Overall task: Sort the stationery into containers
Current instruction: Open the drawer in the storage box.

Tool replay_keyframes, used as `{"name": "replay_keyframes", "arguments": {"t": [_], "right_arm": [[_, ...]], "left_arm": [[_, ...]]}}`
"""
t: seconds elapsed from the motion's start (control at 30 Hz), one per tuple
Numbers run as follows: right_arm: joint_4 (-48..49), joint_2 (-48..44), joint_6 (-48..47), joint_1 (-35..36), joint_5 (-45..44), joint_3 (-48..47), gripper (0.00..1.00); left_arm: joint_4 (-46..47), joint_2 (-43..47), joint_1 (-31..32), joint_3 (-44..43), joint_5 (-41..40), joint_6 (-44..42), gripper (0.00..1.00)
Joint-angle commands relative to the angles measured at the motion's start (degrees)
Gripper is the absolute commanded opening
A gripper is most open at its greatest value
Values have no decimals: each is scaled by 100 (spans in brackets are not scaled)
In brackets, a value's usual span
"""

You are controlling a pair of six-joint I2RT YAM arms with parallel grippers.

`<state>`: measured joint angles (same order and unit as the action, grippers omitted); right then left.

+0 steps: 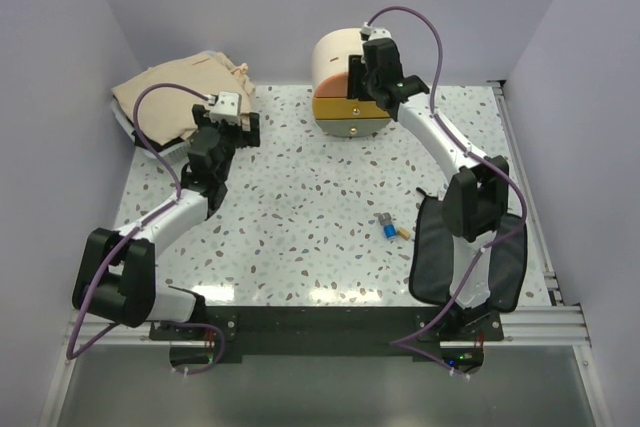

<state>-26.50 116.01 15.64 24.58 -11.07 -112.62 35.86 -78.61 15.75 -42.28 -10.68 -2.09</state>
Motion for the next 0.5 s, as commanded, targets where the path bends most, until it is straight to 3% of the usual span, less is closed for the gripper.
{"name": "replay_keyframes", "arguments": {"t": [0.0, 0.47], "right_arm": [[49, -8, 18, -41, -141, -252, 48], [136, 89, 18, -67, -97, -278, 28]], "left_arm": [[352, -49, -54, -34, 39, 130, 100], [299, -67, -54, -34, 66, 165, 100]]}}
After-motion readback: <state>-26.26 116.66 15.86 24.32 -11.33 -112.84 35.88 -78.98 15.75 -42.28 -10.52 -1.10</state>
